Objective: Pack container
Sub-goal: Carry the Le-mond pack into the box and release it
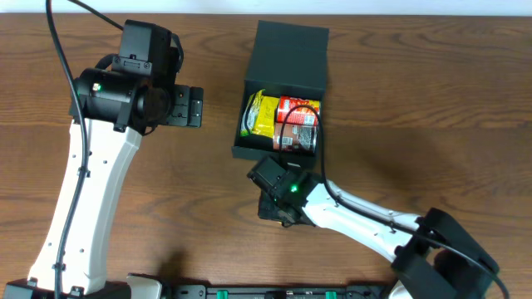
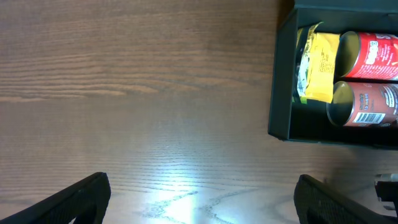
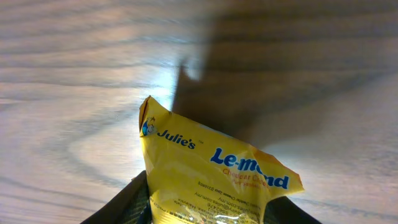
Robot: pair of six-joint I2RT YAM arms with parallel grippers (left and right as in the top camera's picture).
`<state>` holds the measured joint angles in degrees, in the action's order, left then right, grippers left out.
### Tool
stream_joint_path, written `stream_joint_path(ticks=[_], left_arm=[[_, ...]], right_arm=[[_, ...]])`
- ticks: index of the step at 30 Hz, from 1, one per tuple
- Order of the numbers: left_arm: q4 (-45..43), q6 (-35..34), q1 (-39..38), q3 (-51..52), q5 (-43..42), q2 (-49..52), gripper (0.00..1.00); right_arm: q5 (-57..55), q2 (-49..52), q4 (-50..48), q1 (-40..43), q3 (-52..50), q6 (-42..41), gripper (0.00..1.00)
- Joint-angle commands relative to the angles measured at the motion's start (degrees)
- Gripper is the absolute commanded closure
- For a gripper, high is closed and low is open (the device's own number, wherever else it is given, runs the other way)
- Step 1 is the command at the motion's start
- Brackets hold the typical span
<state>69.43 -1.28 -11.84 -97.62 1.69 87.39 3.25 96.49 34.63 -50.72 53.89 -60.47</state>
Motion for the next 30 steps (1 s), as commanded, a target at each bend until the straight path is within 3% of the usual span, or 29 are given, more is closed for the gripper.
stream_joint_path(ticks=[1,9,20,30], left_arm=[[0.35,0.0,0.2,0.04,0.33,0.46,0.05],[0.33,0.0,0.2,0.04,0.35,0.46,0.05],[0.35,0.0,0.2,0.04,0.35,0.46,0.04],[0.33,0.0,0.2,0.04,0.33,0.48,0.05]], right_arm=[[-0.48,0.22,0.0,0.44,1.62,1.88,0.57],[-0.68,0.22,-0.17,0.46,3.06,3.54,0.57],[-5.86,0.22,0.52,0.59,13.84,9.73,0.56],[-11.85,0.22,-2.71,4.85,18.12,14.36,0.58]])
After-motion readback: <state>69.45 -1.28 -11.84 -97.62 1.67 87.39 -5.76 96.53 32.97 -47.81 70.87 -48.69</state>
